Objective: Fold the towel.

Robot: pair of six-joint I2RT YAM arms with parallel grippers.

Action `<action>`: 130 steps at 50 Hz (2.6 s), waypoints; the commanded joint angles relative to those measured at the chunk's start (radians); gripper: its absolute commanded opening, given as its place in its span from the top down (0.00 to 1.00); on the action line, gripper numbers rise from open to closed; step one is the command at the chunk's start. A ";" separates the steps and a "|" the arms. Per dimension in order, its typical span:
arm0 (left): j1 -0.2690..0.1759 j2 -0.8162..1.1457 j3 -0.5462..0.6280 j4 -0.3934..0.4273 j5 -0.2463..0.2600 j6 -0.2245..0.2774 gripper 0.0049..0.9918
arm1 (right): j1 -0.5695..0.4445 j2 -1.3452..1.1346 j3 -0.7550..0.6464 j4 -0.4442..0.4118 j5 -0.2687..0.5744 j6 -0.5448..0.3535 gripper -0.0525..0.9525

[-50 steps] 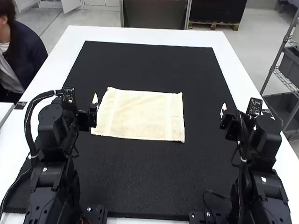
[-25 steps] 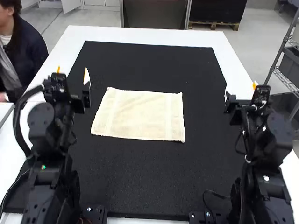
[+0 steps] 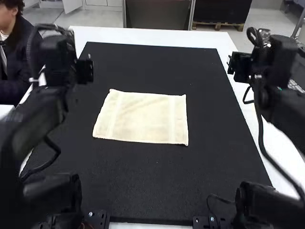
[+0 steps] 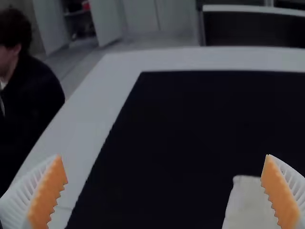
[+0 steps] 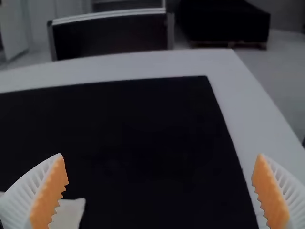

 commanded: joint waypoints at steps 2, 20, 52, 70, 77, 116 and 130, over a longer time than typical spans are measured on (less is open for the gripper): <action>0.004 0.134 0.004 0.018 -0.100 -0.015 0.03 | 0.007 0.119 0.012 0.048 0.080 -0.003 0.06; 0.011 0.166 -0.003 0.081 -0.104 -0.045 0.03 | 0.012 0.157 -0.122 0.210 0.077 -0.088 0.06; 0.042 0.524 0.031 0.179 0.233 0.030 0.03 | 0.222 0.536 -0.050 0.213 -0.046 -0.051 0.04; 0.053 0.695 0.218 0.138 0.334 0.028 0.03 | 0.254 0.708 0.055 0.232 -0.119 0.018 0.05; 0.053 0.769 0.281 0.112 0.339 0.028 0.03 | 0.258 0.777 0.099 0.239 -0.121 0.018 0.05; 0.042 1.025 0.510 0.081 0.366 0.056 0.03 | 0.285 1.055 0.320 0.256 -0.172 0.083 0.05; 0.042 1.100 0.560 0.075 0.371 0.080 0.03 | 0.285 1.128 0.380 0.258 -0.175 0.087 0.05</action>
